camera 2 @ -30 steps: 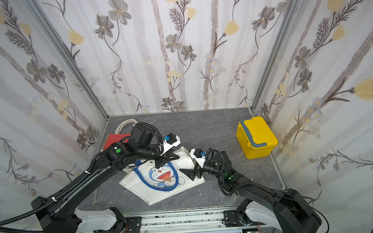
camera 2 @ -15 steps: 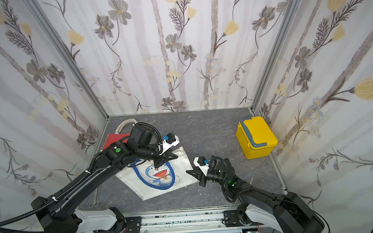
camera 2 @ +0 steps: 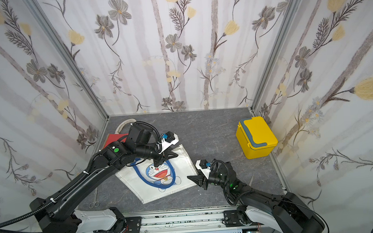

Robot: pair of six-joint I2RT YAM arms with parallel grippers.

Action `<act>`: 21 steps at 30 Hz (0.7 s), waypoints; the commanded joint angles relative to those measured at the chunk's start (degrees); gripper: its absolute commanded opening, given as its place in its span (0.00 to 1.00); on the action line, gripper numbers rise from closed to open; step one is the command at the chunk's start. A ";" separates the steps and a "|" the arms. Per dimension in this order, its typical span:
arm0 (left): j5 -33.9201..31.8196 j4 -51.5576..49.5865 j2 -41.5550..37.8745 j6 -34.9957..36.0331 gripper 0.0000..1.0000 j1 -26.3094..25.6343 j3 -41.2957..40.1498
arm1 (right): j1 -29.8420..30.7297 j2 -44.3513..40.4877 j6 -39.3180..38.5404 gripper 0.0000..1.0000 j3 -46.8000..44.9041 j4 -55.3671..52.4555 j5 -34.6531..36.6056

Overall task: Put away the canvas bag
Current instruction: Press the canvas bag at the center of the board, then place the canvas bag at the center of the board.

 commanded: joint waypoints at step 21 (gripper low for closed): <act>-7.52 15.68 -0.10 -3.98 0.45 0.09 -3.44 | 0.85 -2.60 10.69 0.00 -3.84 2.97 4.57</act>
